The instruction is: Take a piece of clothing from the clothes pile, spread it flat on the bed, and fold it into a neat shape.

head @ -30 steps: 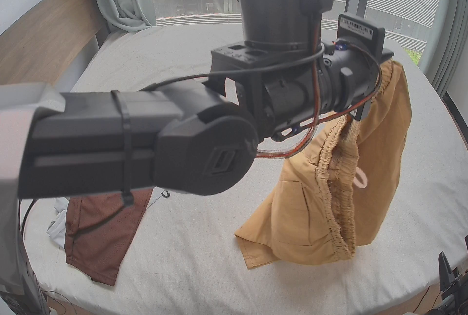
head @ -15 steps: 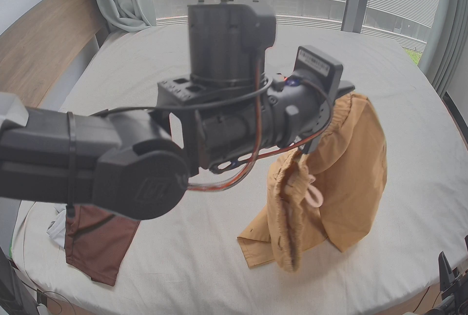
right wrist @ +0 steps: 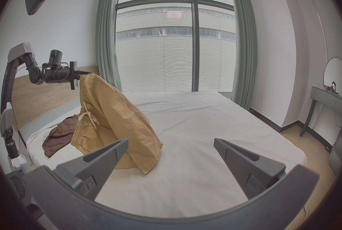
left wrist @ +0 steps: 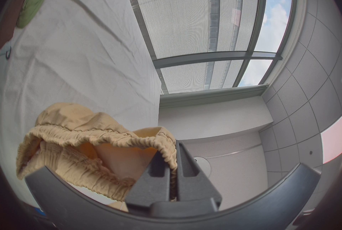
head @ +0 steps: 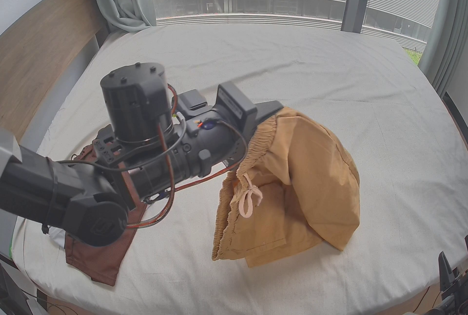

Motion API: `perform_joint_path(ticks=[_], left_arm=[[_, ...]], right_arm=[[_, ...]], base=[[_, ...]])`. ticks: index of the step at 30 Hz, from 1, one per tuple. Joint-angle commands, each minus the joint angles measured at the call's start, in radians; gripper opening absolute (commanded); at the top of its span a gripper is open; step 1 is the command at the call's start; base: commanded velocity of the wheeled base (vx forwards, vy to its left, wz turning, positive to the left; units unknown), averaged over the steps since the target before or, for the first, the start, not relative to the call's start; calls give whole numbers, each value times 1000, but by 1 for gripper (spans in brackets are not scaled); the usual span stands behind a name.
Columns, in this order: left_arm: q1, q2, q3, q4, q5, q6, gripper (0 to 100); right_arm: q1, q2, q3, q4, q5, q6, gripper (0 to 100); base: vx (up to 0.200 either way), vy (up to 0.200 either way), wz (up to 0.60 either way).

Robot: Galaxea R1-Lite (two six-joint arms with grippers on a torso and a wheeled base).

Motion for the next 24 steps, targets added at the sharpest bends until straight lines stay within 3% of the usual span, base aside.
perform_joint_path(ticks=[1,9,24], left_arm=[[45,-13,70,-33,0,33,0],[73,-2,228,-181,-6,168,0],[191,9,432,-389,-84,280,0]], right_arm=[[0,-16,16,0,0,-2,100],[0,-16,16,0,0,-2,100],[0,-16,16,0,0,-2,100]], base=[[0,0,0],[0,0,0],[0,0,0]])
